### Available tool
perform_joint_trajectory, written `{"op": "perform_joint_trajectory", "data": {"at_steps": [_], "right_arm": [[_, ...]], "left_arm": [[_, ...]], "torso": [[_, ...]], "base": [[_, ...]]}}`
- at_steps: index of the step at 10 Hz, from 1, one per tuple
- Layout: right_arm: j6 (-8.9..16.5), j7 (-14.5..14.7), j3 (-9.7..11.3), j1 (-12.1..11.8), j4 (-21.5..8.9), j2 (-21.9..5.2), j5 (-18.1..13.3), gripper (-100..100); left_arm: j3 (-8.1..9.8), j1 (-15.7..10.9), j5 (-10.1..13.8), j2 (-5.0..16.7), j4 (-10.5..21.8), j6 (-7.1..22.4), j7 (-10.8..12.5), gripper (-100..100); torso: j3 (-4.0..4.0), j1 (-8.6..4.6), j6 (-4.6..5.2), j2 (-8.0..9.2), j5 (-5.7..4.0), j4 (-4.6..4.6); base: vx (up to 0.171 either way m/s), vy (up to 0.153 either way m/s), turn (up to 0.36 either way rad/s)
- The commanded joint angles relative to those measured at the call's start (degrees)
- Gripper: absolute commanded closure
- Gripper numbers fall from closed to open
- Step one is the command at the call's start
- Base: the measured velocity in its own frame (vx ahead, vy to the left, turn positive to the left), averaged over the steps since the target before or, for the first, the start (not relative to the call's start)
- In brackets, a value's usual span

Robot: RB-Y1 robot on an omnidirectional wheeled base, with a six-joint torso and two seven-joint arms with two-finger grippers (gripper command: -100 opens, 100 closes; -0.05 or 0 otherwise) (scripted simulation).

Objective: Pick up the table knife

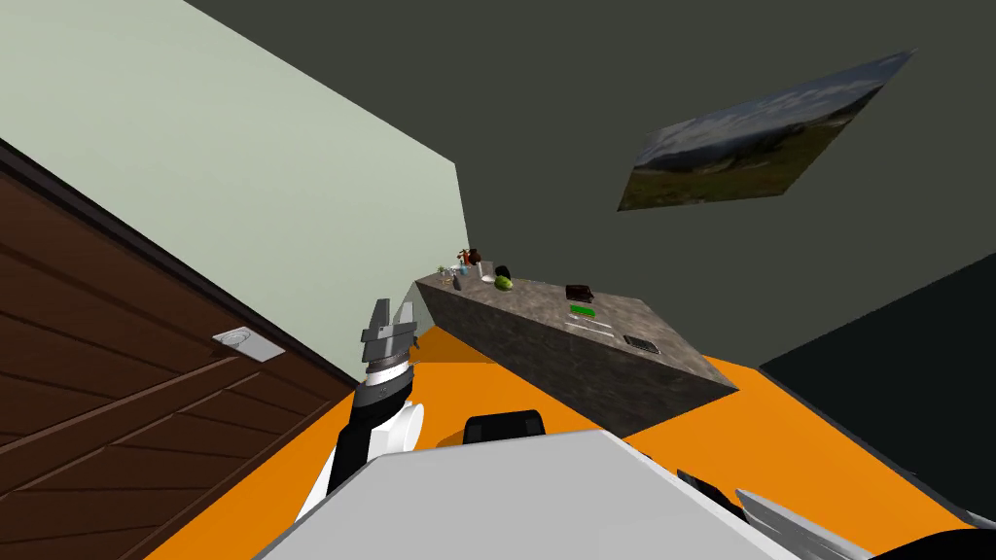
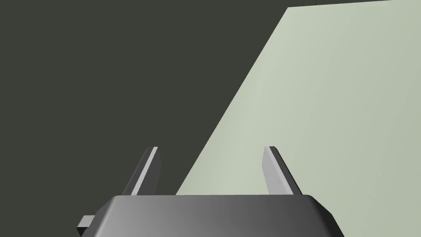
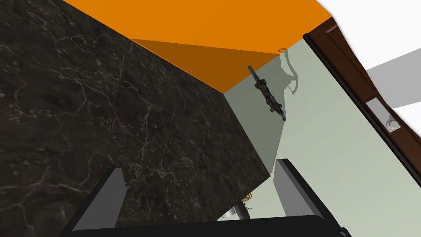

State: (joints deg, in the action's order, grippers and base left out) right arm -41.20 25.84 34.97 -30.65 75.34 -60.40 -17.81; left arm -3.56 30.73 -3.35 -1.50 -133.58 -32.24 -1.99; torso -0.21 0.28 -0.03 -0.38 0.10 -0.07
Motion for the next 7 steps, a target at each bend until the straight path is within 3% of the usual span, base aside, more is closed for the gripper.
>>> {"op": "perform_joint_trajectory", "data": {"at_steps": [1, 2, 3, 4, 5, 6, 7], "right_arm": [[0.1, 0.8, 0.6, -0.6, -1.2, -1.8, -0.7, -100], [-0.2, 1.6, 2.1, -0.6, -2.8, -4.1, -2.1, -100], [-0.2, 1.6, 2.1, -0.6, -4.1, -4.6, -2.1, -100], [-0.5, 2.3, 3.6, -0.7, -6.9, -6.4, -3.4, -100], [-0.5, 2.3, 3.6, -0.7, -6.9, -7.4, -3.4, -100], [-0.7, 3.0, 4.9, -0.8, -9.7, -9.7, -4.7, -100], [-0.7, 3.0, 4.9, -0.8, -9.7, -10.2, -4.7, -100]], "left_arm": [[0.00, 0.0, 0.0, 0.0, 0.0, 0.0, 0.0, 0], [0.01, 0.0, 0.0, 0.0, 0.0, 0.0, 0.0, 0], [0.00, 0.0, 0.0, 0.0, 0.0, 0.0, 0.0, 0], [0.00, 0.0, 0.0, 0.0, 0.0, 0.0, 0.0, 0], [0.00, 0.0, 0.0, 0.0, 0.0, 0.0, 0.0, 0], [0.01, 0.0, 0.0, 0.0, 0.0, 0.0, 0.0, 0], [0.00, 0.0, 0.0, 0.0, 0.0, 0.0, 0.0, 0]], "torso": [[0.00, 0.00, 0.00, 0.00, 0.00, 0.00], [0.01, -0.04, 0.05, 0.04, -0.02, 0.00], [0.03, -0.01, 0.04, 0.06, -0.01, 0.00], [0.05, -0.01, 0.03, 0.11, 0.00, 0.02], [0.01, -0.01, 0.01, 0.01, 0.00, 0.00], [0.04, 0.02, 0.05, 0.09, -0.01, 0.01], [0.05, 0.05, 0.02, 0.10, 0.00, 0.02]], "base": [[0.108, 0.053, 0.078], [0.103, 0.072, 0.116], [0.085, 0.067, 0.090], [0.117, 0.072, 0.193], [0.091, 0.069, 0.071], [0.089, 0.082, 0.145], [0.076, 0.067, 0.073]]}}
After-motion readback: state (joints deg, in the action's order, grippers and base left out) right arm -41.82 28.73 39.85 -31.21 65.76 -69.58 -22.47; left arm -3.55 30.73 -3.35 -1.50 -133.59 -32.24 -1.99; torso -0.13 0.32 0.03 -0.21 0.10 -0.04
